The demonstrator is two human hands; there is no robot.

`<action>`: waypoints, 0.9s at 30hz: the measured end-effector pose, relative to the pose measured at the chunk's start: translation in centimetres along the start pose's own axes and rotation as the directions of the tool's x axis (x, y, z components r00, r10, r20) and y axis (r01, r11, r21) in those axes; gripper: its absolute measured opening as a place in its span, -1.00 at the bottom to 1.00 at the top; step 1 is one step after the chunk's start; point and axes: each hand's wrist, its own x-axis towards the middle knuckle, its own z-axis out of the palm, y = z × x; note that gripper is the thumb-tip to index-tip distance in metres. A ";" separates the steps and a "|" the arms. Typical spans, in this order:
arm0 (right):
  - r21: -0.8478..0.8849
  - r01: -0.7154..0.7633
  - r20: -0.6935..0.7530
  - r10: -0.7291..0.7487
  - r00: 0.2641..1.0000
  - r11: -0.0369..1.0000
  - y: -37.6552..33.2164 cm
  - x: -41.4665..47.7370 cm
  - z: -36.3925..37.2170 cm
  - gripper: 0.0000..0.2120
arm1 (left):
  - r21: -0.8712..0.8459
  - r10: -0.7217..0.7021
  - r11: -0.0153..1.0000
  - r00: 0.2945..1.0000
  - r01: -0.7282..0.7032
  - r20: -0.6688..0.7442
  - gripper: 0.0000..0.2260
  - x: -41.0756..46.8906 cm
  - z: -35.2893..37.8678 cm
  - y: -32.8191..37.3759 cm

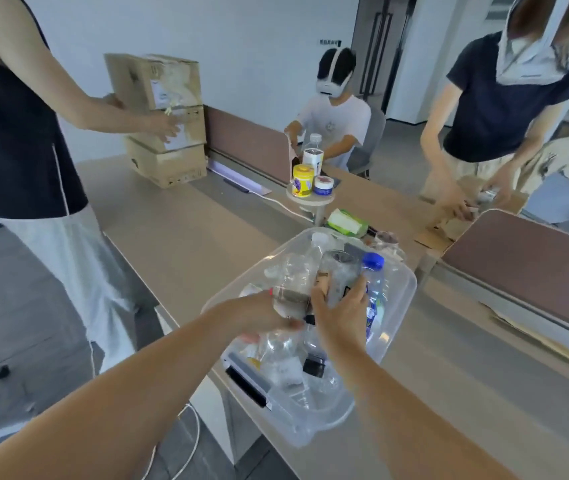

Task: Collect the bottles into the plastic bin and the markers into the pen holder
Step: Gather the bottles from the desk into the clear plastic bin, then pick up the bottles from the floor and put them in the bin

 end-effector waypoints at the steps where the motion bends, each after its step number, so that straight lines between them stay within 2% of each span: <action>1: -0.013 0.035 -0.026 -0.035 0.999 0.999 0.5 -0.5 0.4 -0.19 | -0.057 0.040 0.997 0.998 -0.042 -0.044 -0.61 0.2 -0.5 0.3; 3: -0.068 0.082 -0.074 -0.087 0.993 0.994 1.2 -1.0 0.6 -0.18 | -0.172 0.111 0.976 0.984 -0.134 -0.138 -0.40 0.6 -1.8 1.1; 7: -0.129 0.137 -0.131 -0.153 0.979 0.982 1.7 -0.6 -0.9 -0.18 | -0.101 0.114 0.982 0.930 -0.158 -0.348 -0.17 1.5 -3.4 3.2; 10: -0.137 0.186 -0.141 -0.205 0.969 0.973 2.4 -0.8 -3.5 -0.21 | -0.094 0.218 0.953 0.869 -0.287 -0.444 -0.32 1.3 -2.9 6.0; 12: -0.151 0.169 -0.162 -0.193 0.968 0.974 3.0 -0.9 -5.8 -0.26 | -0.080 0.280 0.932 0.843 -0.353 -0.459 -0.42 1.2 -1.6 8.1; 16: -0.141 0.051 -0.280 -0.089 0.956 0.989 4.5 -1.6 -11.8 -0.36 | -0.073 0.406 0.884 0.834 -0.462 -0.373 -0.50 0.7 2.3 13.4; 20: -0.186 -0.097 -0.451 0.003 0.892 0.978 7.5 -4.1 -19.4 -0.43 | -0.055 0.541 0.821 0.804 -0.569 -0.245 -0.54 0.1 8.1 19.3; 24: -0.146 -0.304 -0.619 0.152 0.770 0.941 12.0 -9.8 -27.1 -0.49 | -0.090 0.625 0.772 0.778 -0.629 -0.069 -0.56 -2.0 16.0 24.8; 27: -0.056 -0.464 -0.724 0.284 0.629 0.884 15.5 -15.5 -32.4 -0.52 | -0.089 0.682 0.732 0.727 -0.676 0.085 -0.59 -4.6 23.0 27.7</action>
